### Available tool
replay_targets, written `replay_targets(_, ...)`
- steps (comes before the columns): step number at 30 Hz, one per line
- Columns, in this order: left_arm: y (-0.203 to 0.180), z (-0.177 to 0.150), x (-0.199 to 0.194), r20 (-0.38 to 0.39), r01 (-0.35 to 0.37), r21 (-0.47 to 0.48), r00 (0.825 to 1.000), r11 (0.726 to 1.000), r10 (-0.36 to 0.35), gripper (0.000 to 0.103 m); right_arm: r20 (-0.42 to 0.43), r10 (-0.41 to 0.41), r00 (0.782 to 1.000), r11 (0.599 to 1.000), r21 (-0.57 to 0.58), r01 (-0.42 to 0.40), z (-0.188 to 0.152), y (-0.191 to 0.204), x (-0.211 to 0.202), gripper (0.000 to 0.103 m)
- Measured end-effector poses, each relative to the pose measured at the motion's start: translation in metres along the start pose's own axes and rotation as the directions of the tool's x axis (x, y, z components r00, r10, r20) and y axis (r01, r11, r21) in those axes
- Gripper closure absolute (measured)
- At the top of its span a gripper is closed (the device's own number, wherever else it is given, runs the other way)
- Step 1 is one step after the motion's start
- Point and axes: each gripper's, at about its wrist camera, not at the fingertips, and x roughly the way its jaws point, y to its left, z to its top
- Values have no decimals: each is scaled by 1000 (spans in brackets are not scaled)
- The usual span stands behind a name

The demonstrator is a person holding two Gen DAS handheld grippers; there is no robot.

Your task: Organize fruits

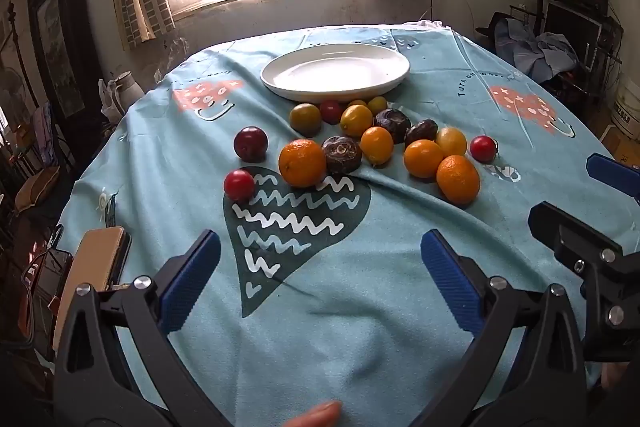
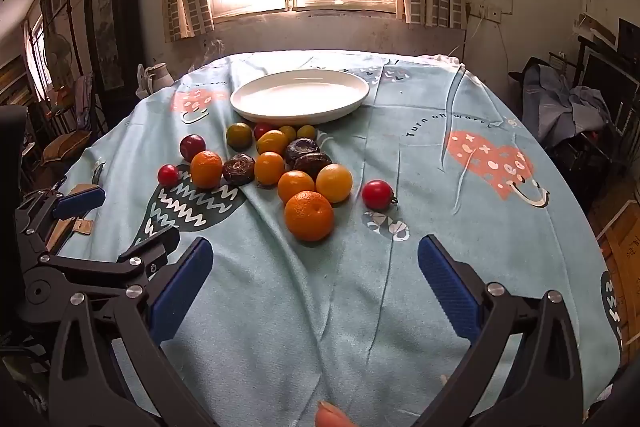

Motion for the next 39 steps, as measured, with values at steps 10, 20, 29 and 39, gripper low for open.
replay_targets(10,0,1,-2,1,-7,2,1000,1000,7,2,3,-4,1000,1000,-5,4,2,1,-1,1)
replay_targets(20,1,-1,0,-7,-4,6,1000,1000,4,2,3,-2,1000,1000,-5,2,2,3,-2,1)
replay_targets(29,1,-2,3,-17,-4,4,1000,1000,4,2,3,-2,1000,1000,-5,2,3,3,-2,1)
replay_targets(39,1,-3,3,-20,-4,4,1000,1000,4,2,3,-1,1000,1000,-4,1,3,4,-2,1)
